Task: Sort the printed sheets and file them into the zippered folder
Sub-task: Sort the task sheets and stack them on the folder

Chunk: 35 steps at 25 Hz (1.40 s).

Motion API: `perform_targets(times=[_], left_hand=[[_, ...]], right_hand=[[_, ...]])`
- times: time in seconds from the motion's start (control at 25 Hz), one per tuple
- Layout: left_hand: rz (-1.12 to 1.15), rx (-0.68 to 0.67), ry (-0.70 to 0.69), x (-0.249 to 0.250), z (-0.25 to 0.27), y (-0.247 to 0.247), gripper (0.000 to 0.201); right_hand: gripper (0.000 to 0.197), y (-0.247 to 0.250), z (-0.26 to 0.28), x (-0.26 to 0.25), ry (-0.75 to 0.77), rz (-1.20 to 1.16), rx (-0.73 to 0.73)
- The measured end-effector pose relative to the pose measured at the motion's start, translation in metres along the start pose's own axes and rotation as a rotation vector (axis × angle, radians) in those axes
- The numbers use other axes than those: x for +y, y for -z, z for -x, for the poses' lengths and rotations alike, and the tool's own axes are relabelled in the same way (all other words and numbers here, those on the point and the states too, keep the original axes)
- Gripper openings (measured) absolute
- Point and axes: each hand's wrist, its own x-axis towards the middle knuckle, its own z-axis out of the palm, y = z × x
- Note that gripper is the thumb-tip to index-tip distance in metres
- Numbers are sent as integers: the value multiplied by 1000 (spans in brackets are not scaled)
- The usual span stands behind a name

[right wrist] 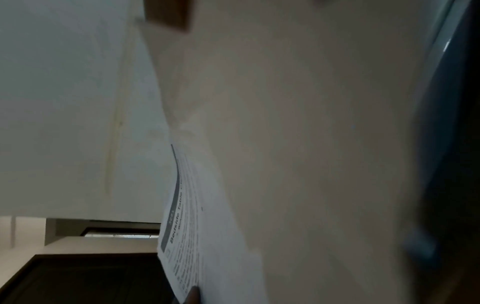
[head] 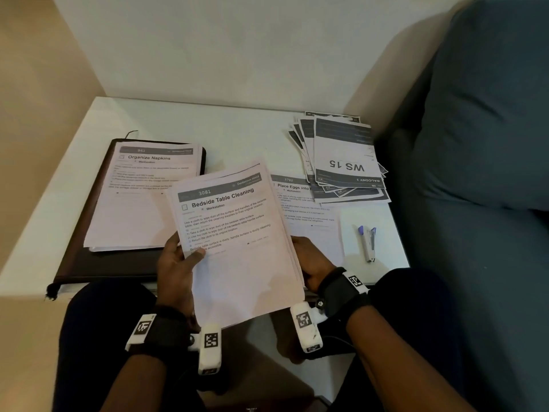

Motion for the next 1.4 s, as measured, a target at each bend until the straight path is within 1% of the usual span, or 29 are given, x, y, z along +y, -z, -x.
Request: perform_targets(times=[0.08,0.12,0.16,0.2,0.24,0.28,0.32,0.36,0.4,0.48,0.52,0.6,0.64,0.68,0.76,0.8,0.84,0.96,1.04,1.2,1.32,1.4], left_hand=[[-19,29,-2,2,1,0,47],[-33,39,-7,2,2,0,45],[-50,47,-20,2,1,1,43],[-66,62,-39,2,0,1,41],[-79,77,-54,1,-1,2,41],[-87,88,-65,-1,-2,2,42],[-96,97,-73,-3,-4,3,42],[-101,101,-76,-5,-5,2,43],[-106,104,-77,-6,-6,2,43],[-108,122,-79,-7,-6,3,43],[-108,133,-84,-6,-6,5,43],[-110,154,-93,-5,-7,7,43],[-110,162,-99,-6,-8,8,43],[-104,169,-103,-7,-8,8,43],[-84,183,-88,-5,-8,7,44],[-77,186,-77,-4,-7,6,44],[-73,184,-74,-3,-7,4,44],[-72,178,-70,-2,-6,3,44],[-30,154,-52,-1,-6,3,46],[20,52,-21,4,1,-4,46],[29,1,-16,5,4,-8,46],[20,-2,-2,3,4,-7,44]], right_hand=[[27,5,1,-7,-18,4,-7],[30,14,-2,-11,-19,-11,51],[33,28,-9,-17,-18,4,172],[39,46,-19,-23,-16,109,326],[50,64,-28,-27,-37,323,474],[67,77,-33,-30,-104,555,574],[85,83,-37,-29,-190,728,612],[96,83,-40,-28,-261,837,607],[100,79,-41,-26,-300,920,587],[98,69,-45,-20,-313,997,557],[99,67,-49,-18,-305,960,553],[106,71,-57,-9,-288,766,574],[106,75,-59,-4,-267,681,586],[96,78,-59,0,-241,637,592],[59,83,-54,7,-146,619,599],[44,84,-49,8,-98,604,601],[37,86,-42,9,-67,560,601],[27,88,-25,21,-64,312,596],[18,82,-15,25,-29,203,569],[27,57,-1,14,126,111,422],[27,36,1,6,182,36,292],[28,24,1,4,198,-14,232]])
